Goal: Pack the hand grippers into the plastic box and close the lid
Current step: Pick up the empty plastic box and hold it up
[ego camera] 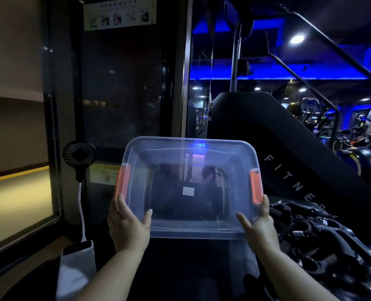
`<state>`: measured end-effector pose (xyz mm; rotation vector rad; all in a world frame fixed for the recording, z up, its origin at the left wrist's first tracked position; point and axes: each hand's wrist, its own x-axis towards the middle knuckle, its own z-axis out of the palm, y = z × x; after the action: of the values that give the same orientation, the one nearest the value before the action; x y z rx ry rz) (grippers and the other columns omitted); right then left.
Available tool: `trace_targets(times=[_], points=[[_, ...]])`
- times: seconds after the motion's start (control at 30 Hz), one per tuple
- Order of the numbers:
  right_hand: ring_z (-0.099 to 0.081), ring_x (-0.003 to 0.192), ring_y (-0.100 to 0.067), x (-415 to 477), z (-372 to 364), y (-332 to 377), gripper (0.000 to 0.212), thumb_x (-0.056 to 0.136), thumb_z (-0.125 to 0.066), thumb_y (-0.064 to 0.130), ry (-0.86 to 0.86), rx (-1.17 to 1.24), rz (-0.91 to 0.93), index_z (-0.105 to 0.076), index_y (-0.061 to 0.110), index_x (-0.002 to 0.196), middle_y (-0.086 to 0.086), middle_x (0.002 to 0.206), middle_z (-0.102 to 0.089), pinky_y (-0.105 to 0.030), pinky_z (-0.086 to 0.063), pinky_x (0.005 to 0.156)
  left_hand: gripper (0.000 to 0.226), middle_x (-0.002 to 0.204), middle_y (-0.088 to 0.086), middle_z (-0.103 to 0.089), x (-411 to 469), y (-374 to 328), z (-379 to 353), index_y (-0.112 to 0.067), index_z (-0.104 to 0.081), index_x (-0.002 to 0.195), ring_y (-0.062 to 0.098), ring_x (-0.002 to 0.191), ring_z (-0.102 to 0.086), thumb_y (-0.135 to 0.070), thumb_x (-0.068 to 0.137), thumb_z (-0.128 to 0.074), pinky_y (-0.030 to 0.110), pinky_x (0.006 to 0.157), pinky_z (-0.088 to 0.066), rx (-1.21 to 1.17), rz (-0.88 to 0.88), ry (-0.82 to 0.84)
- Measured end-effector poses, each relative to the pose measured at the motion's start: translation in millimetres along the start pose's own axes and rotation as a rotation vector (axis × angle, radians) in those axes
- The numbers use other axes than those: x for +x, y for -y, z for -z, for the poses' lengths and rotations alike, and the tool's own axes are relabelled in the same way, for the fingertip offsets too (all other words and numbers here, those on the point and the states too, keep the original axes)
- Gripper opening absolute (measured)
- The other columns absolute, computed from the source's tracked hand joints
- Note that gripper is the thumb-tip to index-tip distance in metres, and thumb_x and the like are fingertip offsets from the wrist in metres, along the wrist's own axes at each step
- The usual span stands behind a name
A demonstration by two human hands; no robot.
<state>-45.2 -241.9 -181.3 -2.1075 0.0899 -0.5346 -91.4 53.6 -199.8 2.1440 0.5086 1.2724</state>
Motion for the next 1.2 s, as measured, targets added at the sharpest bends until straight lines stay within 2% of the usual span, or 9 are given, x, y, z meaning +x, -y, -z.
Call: trace_targets(times=[0.3, 0.43, 0.5, 0.6, 0.67, 0.77, 0.87, 0.97, 1.2], points=[[-0.056, 0.089, -0.033, 19.5, -25.6, -9.5, 0.098, 0.084, -0.067, 0.043, -0.011, 0.024, -0.010, 0.005, 0.040, 0.150, -0.018, 0.120, -0.051, -0.036, -0.046, 0.073, 0.102, 0.154, 0.028, -0.016, 3.4, 8.3, -18.6, 0.003, -0.013, 0.149, 0.045, 0.139, -0.020, -0.020, 0.075, -0.079, 0.050, 0.111, -0.025, -0.169, 0.236, 0.032], [-0.051, 0.085, -0.028, 23.1, -30.7, -12.3, 0.099, 0.084, -0.068, 0.043, -0.010, 0.035, -0.015, 0.007, 0.041, 0.150, -0.016, 0.123, -0.050, -0.036, -0.045, 0.073, 0.109, 0.155, 0.023, -0.014, 2.1, 19.1, -25.1, -0.010, -0.008, 0.152, 0.041, 0.139, -0.026, -0.023, 0.072, -0.081, 0.052, 0.109, -0.032, -0.249, 0.301, 0.057], [-0.054, 0.090, -0.031, 24.6, -30.8, -13.4, 0.100, 0.083, -0.068, 0.045, -0.012, 0.025, -0.030, 0.008, 0.041, 0.149, -0.017, 0.124, -0.049, -0.038, -0.047, 0.078, 0.109, 0.151, 0.018, -0.027, 0.6, 15.2, -24.6, -0.020, -0.007, 0.152, 0.038, 0.128, -0.044, -0.025, 0.072, -0.081, 0.051, 0.100, -0.043, -0.395, 0.501, 0.090], [-0.057, 0.103, -0.036, 24.7, -30.9, -13.7, 0.102, 0.080, -0.066, 0.054, -0.007, 0.007, -0.058, 0.012, 0.047, 0.145, -0.015, 0.127, -0.049, -0.046, -0.049, 0.089, 0.100, 0.120, 0.008, -0.060, -12.6, 2.1, -21.8, -0.022, -0.013, 0.147, 0.031, 0.096, -0.063, -0.027, 0.074, -0.080, 0.043, 0.088, -0.050, -0.580, 0.784, 0.106], [-0.057, 0.104, -0.037, 24.8, -31.2, -12.8, 0.101, 0.079, -0.065, 0.058, -0.006, 0.011, -0.063, 0.014, 0.051, 0.142, -0.014, 0.128, -0.048, -0.049, -0.049, 0.091, 0.094, 0.104, 0.014, -0.065, -19.3, -1.8, -22.3, -0.018, -0.022, 0.144, 0.029, 0.079, -0.066, -0.028, 0.072, -0.082, 0.040, 0.078, -0.054, -0.649, 0.892, 0.096], [-0.056, 0.107, -0.039, 26.5, -31.8, -13.2, 0.101, 0.080, -0.064, 0.058, -0.013, 0.006, -0.074, 0.014, 0.049, 0.143, -0.017, 0.130, -0.047, -0.050, -0.047, 0.093, 0.083, 0.089, 0.012, -0.062, -20.8, -7.0, -24.3, -0.006, -0.035, 0.134, 0.026, 0.073, -0.066, -0.024, 0.070, -0.084, 0.043, 0.077, -0.057, -0.757, 0.999, 0.146], [-0.056, 0.107, -0.039, 27.1, -32.8, -15.0, 0.100, 0.081, -0.063, 0.058, -0.024, -0.001, -0.066, 0.013, 0.048, 0.144, -0.018, 0.129, -0.049, -0.048, -0.047, 0.092, 0.053, 0.085, 0.013, -0.065, -34.0, -19.6, -29.5, 0.004, -0.053, 0.107, 0.023, 0.072, -0.067, -0.020, 0.071, -0.083, 0.037, 0.071, -0.058, -0.825, 0.964, 0.313], [-0.056, 0.107, -0.038, 26.6, -33.4, -16.3, 0.099, 0.083, -0.062, 0.055, -0.023, 0.000, -0.050, 0.013, 0.044, 0.147, -0.017, 0.128, -0.050, -0.043, -0.048, 0.087, 0.034, 0.081, 0.011, -0.065, -46.8, -27.9, -33.2, -0.004, -0.057, 0.080, 0.021, 0.072, -0.064, -0.025, 0.072, -0.082, 0.036, 0.072, -0.057, -0.767, 0.839, 0.416], [-0.058, 0.101, -0.036, 25.3, -34.6, -16.7, 0.099, 0.083, -0.062, 0.054, -0.029, -0.002, -0.002, 0.012, 0.043, 0.148, -0.015, 0.123, -0.051, -0.039, -0.047, 0.078, 0.056, 0.088, 0.012, -0.066, -14.4, -9.2, -23.9, 0.000, -0.054, 0.105, 0.018, 0.063, -0.062, -0.024, 0.066, -0.087, 0.032, 0.070, -0.056, -0.722, 0.878, 0.181]])
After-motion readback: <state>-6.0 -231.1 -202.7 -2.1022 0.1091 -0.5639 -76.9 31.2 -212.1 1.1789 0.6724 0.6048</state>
